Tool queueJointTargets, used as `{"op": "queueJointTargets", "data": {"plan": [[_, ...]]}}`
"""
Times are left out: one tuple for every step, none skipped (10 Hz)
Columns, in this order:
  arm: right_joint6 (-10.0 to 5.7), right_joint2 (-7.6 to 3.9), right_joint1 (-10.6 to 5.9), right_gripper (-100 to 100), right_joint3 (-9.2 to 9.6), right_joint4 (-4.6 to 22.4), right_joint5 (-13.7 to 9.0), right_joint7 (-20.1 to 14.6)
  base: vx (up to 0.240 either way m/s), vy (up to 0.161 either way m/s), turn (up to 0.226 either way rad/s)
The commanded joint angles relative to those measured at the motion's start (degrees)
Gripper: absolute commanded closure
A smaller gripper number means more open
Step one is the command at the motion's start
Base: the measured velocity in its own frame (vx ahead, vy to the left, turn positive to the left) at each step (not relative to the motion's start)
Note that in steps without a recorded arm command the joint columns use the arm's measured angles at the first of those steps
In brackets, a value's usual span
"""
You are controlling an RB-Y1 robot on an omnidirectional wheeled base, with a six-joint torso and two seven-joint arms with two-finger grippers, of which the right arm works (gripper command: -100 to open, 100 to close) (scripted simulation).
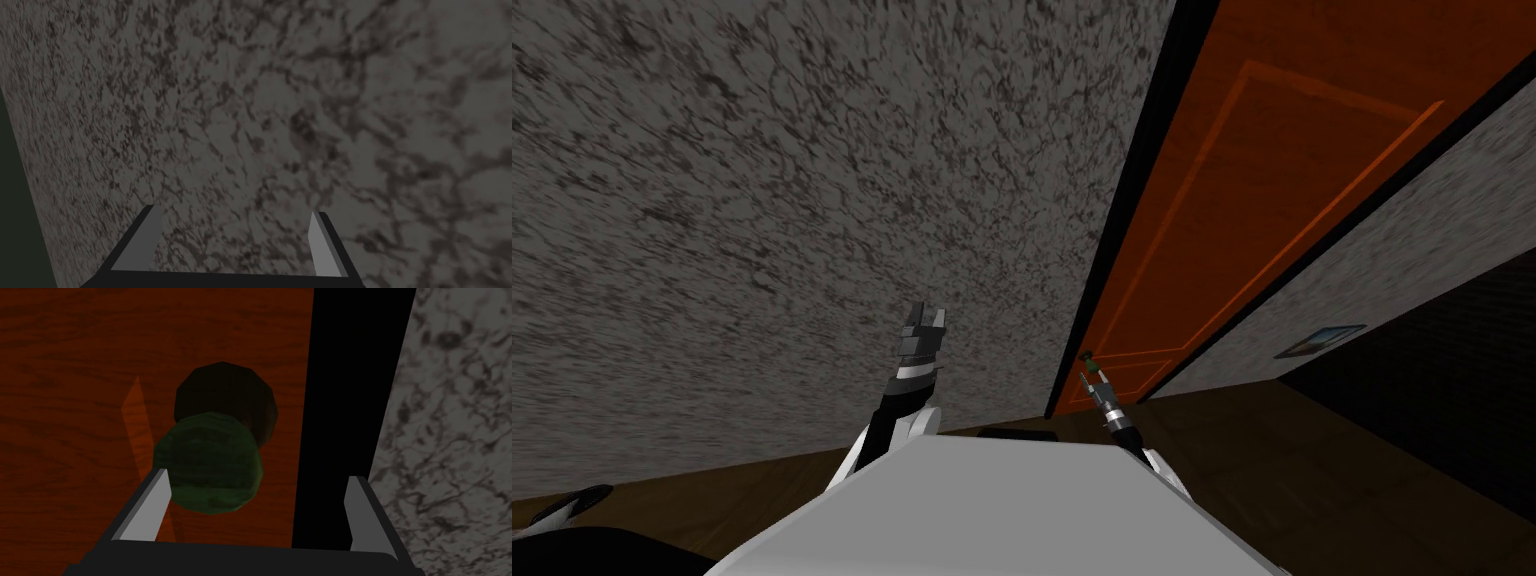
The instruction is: Pull the door open
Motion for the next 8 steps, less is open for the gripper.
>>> {"op": "queueJointTargets", "data": {"plan": [[0.0,0.0,0.0,-100,0.0,0.0,0.0,0.0,0.024,0.021,-0.018],[0.0,0.0,0.0,100,0.0,0.0,0.0,0.0,-0.026,-0.002,-0.03],[0.0,0.0,0.0,100,0.0,0.0,0.0,0.0,-0.017,-0.018,-0.007],[0.0,0.0,0.0,100,0.0,0.0,0.0,0.0,-0.008,-0.011,0.019],[0.0,0.0,0.0,100,0.0,0.0,0.0,0.0,0.0,0.0,0.0],[0.0,0.0,0.0,100,0.0,0.0,0.0,0.0,0.0,0.0,0.0],[0.0,0.0,0.0,100,0.0,0.0,0.0,0.0,0.0,0.0,0.0],[-0.4,-0.64,0.38,-100,-0.03,-0.2,0.0,-0.3,-0.114,-0.016,-0.032]]}}
